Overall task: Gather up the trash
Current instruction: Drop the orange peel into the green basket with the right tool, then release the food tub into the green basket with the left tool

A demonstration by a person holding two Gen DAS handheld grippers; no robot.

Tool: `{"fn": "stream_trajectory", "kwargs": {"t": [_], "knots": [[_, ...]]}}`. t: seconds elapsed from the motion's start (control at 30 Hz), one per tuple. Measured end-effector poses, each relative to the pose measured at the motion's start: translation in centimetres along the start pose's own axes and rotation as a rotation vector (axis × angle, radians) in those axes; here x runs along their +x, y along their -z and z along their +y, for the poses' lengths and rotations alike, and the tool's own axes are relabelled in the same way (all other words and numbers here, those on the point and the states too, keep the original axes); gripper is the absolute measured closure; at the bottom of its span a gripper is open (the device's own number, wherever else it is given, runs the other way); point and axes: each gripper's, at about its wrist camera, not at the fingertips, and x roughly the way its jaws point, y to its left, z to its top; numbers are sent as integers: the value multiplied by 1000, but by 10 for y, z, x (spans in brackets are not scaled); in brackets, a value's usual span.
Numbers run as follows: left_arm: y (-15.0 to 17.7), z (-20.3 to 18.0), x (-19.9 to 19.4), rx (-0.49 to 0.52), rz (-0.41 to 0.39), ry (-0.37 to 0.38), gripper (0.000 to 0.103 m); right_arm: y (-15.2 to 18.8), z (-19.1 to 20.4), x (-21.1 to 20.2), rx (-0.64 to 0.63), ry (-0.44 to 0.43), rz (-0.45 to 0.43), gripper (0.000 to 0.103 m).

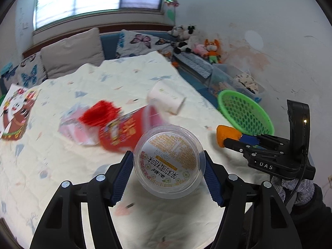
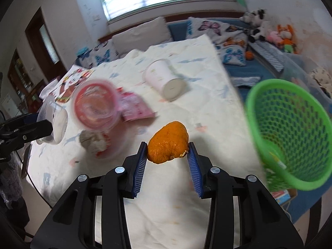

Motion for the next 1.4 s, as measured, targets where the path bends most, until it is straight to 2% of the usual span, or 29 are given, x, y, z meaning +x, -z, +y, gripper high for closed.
{"fn": "stream_trajectory", "kwargs": {"t": [0.2,0.37,0.7,0.77,0.9,0.97,1.4], "knots": [[-20,-35,22,61,14,50,40,-6,-57,-26,83,109,-40,63],[-36,-65,47,104,37,81,40,-8,-111,-39,145,217,-39,62],[-66,-117,84,168,63,105,40,3,-183,-44,244,319,-17,58],[-71,-127,89,176,67,108,40,4,-189,-44,256,318,-18,51],[-82,-145,104,203,71,105,40,7,-195,-49,267,326,-32,46],[-88,-154,113,210,82,109,40,9,-195,-53,268,324,-41,40],[-106,-206,163,246,135,143,40,20,-193,-78,267,317,-81,31]]}}
